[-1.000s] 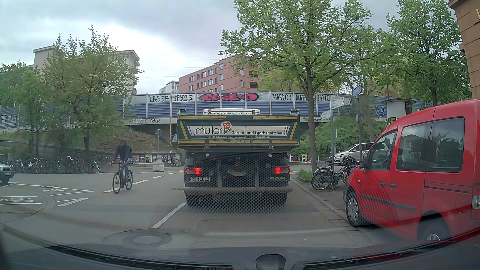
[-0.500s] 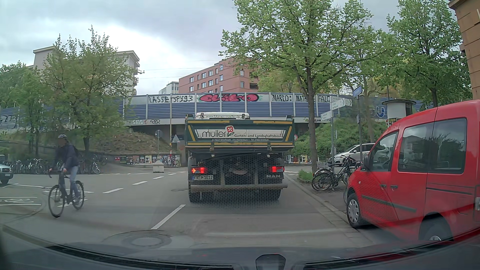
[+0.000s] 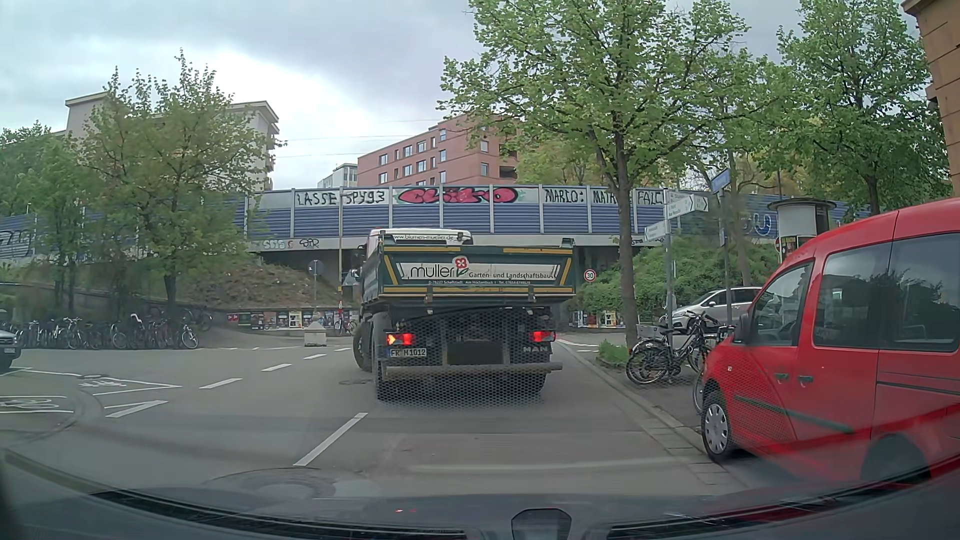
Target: Follow the waypoints while adhering to traffic rules and regulations
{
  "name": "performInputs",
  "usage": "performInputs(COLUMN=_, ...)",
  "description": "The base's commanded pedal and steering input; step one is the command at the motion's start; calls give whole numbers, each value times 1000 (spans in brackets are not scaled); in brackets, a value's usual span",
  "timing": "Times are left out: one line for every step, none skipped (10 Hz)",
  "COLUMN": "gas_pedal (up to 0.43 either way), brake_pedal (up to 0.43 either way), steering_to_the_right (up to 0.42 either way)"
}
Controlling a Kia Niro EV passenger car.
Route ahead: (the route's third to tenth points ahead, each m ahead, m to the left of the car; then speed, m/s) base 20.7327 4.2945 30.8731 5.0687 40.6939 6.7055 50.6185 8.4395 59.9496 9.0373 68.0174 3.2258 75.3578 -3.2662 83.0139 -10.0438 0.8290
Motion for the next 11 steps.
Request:
performInputs(gas_pedal=280, brake_pedal=0, steering_to_the_right=-1)
performInputs(gas_pedal=287, brake_pedal=0, steering_to_the_right=-1)
performInputs(gas_pedal=287, brake_pedal=0, steering_to_the_right=-1)
performInputs(gas_pedal=287, brake_pedal=0, steering_to_the_right=-1)
performInputs(gas_pedal=287, brake_pedal=0, steering_to_the_right=-1)
performInputs(gas_pedal=287, brake_pedal=0, steering_to_the_right=-1)
performInputs(gas_pedal=287, brake_pedal=0, steering_to_the_right=-1)
performInputs(gas_pedal=287, brake_pedal=0, steering_to_the_right=-1)
performInputs(gas_pedal=287, brake_pedal=0, steering_to_the_right=-1)
performInputs(gas_pedal=287, brake_pedal=0, steering_to_the_right=-1)
performInputs(gas_pedal=287, brake_pedal=0, steering_to_the_right=-1)
